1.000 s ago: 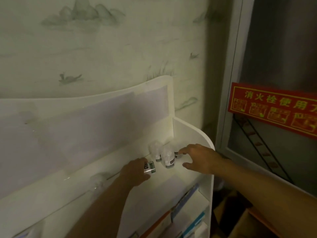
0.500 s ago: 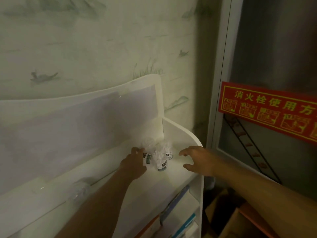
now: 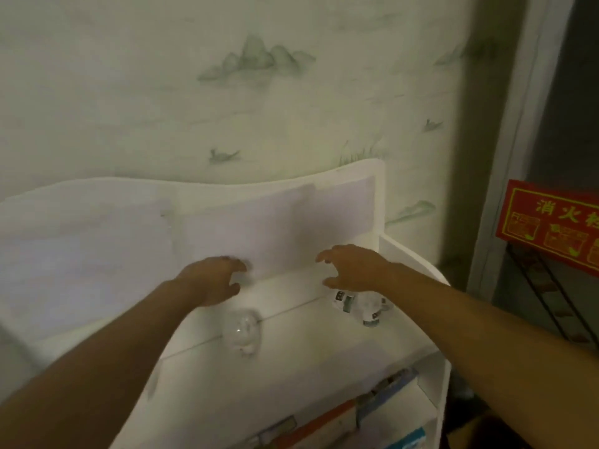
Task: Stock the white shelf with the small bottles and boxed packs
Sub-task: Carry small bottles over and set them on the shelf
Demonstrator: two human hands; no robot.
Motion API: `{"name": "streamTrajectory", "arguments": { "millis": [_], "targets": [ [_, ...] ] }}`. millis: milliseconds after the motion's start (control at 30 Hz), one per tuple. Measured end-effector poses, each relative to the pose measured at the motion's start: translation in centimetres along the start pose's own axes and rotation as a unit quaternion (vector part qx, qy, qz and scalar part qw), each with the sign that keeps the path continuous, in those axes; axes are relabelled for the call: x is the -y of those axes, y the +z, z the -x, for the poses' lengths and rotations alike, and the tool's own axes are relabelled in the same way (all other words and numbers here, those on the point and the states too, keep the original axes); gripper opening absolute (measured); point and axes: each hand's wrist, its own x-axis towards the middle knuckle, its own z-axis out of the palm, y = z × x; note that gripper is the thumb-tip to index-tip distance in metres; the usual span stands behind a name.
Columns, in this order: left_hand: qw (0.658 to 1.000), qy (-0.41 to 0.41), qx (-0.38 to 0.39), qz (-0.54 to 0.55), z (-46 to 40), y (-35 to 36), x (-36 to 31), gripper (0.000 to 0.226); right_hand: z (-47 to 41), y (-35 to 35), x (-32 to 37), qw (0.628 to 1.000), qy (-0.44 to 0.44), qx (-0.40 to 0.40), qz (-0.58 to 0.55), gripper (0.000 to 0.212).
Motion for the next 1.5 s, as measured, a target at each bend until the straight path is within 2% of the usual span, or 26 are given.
{"name": "streamTrajectory", "arguments": {
  "millis": [200, 300, 533, 733, 867, 1067, 1200, 1367, 1500],
  "targets": [
    [0.994, -0.092, 0.025, -0.059, 10.2, -1.5, 9.2, 0.048, -4.4, 0.3, 10.4, 0.996, -0.088, 0.004, 0.014, 0.060],
    [0.989, -0.128, 0.010, -0.072, 15.2, -2.2, 13.3, 0.044, -5.7, 0.4, 15.8, 0.991, -0.128, 0.001, 0.023, 0.060],
    [0.977, -0.203, -0.030, -0.055, 26.7, -2.9, 22.6, 0.036, -7.6, 0.1, 29.8, 0.984, -0.170, -0.036, 0.026, 0.059],
    [0.975, -0.215, -0.041, -0.022, 37.7, -0.8, 31.0, 0.038, -6.6, 1.7, 44.8, 0.975, -0.211, -0.035, -0.054, 0.056],
    [0.968, -0.250, -0.011, -0.007, 44.5, 1.7, 36.9, 0.039, -5.4, 2.5, 53.2, 0.967, -0.245, -0.036, -0.065, 0.051],
    [0.949, -0.306, 0.042, 0.062, 50.9, 8.4, 43.2, 0.039, -4.6, 5.3, 59.6, 0.966, -0.256, -0.021, 0.002, 0.054],
    [0.950, -0.299, 0.073, 0.051, 52.9, 12.4, 45.0, 0.034, -6.2, 5.3, 61.6, 0.965, -0.261, -0.024, 0.029, 0.052],
    [0.939, -0.330, 0.090, 0.040, 54.4, 13.1, 46.7, 0.041, -9.3, 6.1, 64.5, 0.958, -0.286, -0.007, -0.002, 0.053],
    [0.936, -0.341, 0.080, 0.039, 55.1, 12.0, 49.6, 0.037, -11.3, 7.0, 67.7, 0.950, -0.308, 0.032, 0.047, 0.053]
  ]
}}
